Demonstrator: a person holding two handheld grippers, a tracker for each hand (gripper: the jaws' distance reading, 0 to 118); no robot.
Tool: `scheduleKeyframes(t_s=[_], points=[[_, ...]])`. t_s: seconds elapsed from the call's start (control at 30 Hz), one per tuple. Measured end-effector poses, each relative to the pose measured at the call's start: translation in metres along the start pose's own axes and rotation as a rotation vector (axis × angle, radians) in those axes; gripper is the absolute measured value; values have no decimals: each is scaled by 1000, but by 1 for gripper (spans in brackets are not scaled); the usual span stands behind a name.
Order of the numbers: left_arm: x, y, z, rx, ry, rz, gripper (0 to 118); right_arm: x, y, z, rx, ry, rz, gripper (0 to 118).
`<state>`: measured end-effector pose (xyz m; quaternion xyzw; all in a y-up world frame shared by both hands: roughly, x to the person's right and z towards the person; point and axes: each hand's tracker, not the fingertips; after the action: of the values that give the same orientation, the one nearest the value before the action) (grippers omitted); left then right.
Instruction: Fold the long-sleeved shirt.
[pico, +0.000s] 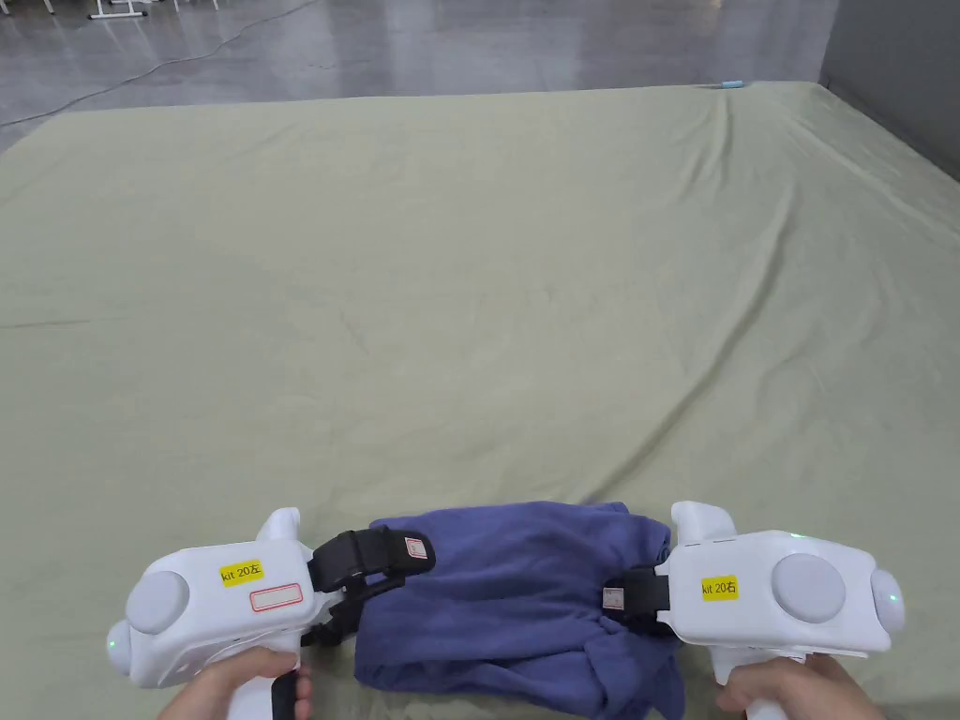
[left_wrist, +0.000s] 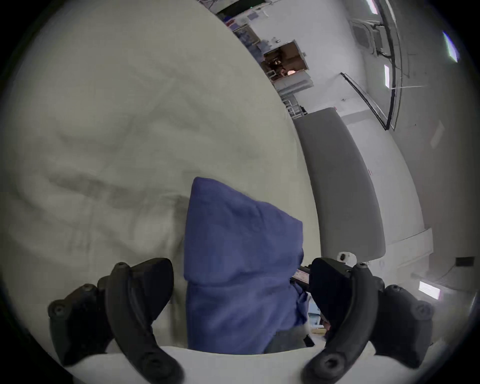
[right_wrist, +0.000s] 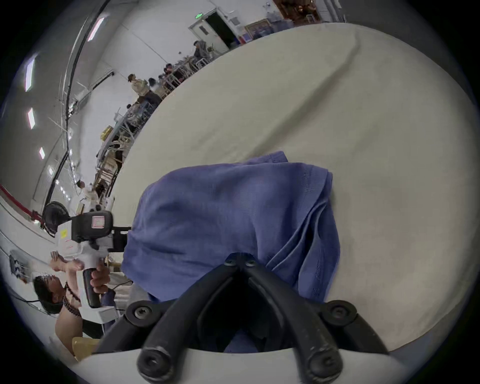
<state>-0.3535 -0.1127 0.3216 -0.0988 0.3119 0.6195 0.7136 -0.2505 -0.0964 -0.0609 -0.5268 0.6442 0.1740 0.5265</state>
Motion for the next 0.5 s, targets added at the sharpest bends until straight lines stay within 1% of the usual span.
scheduleKeyframes(t_s=[0.1, 0.13, 0.17, 0.2, 0.23, 0.27, 0.3, 0.33, 0.4, 0.47, 0.5], points=[[5, -1, -1, 36, -27, -16, 105, 1, -1, 0, 4, 8, -12, 0], [7, -2, -3, 32, -34, -24, 102, 4, 0, -1, 5, 10, -16, 0], [11, -4, -2, 28, -40, -43, 90, 4, 0, -1, 5, 10, -17, 0], [13, -5, -4, 28, -40, -74, 54, 3, 0, -2, 6, 10, -18, 0], [15, -7, -7, 39, -5, -91, 15, 3, 0, -2, 5, 8, -15, 0], [16, -8, -12, 41, 35, -89, 6, 1, 0, -3, 5, 4, -13, 0], [14, -8, -18, -1, 58, -80, 6, 1, 0, -3, 4, 3, -11, 0], [15, -9, -21, -19, 61, -106, 6, 0, 1, -3, 2, 0, -10, 0], [24, -9, -12, 13, 62, -169, 6, 0, 2, -1, 1, -1, -14, 0], [24, -1, 1, 33, 43, -152, 5, -5, 4, 1, -1, -13, -13, 0], [25, 3, 10, 60, 13, -146, 5, -11, 5, 3, 2, -27, 3, 0]])
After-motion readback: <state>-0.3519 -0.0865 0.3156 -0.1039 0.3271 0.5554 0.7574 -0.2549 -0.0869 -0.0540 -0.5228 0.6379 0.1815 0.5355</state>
